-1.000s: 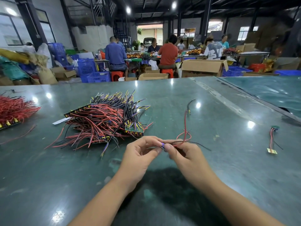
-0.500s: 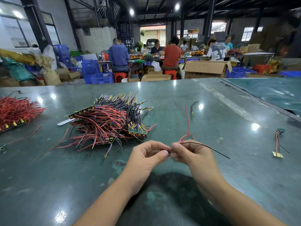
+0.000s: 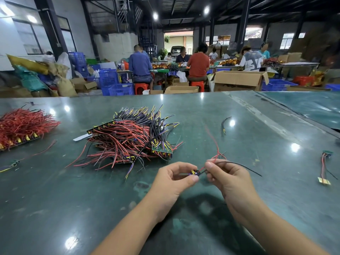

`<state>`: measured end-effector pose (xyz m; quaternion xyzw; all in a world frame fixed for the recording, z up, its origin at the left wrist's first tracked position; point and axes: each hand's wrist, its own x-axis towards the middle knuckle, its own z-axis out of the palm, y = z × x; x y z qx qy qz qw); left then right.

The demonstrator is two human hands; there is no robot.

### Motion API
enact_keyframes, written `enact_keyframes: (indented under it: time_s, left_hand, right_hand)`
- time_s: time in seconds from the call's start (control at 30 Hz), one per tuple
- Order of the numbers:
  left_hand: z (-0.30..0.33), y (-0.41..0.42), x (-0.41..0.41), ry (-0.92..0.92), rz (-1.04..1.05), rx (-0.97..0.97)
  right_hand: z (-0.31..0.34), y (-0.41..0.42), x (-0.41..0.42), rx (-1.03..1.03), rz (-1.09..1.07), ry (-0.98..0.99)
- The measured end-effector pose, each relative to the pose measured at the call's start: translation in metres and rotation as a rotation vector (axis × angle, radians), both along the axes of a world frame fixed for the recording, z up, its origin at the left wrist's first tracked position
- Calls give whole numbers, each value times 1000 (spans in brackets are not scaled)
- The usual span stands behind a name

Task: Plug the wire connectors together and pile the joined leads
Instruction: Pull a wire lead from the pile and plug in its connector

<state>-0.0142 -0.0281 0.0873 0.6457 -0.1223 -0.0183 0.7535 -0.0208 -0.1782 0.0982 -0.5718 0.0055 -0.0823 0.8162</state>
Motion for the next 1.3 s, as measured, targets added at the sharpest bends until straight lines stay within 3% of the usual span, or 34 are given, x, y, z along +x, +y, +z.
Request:
enact_keyframes:
  time_s: [0.13,0.4,0.97,1.3]
  left_hand:
    - [2,1,0,-63,41,-12]
    - [0,0,0,11,-75,-44]
    - [5,8,-1,50,-147,217]
    - [7,3,-4,61,-101,306]
  right_hand:
    - [0,-3,3,186,5,9]
    - [-3,-6,4,70,18,-46]
    - [0,-20,12,183,-168,42]
    - [-4,-22,13,39,-194,-26]
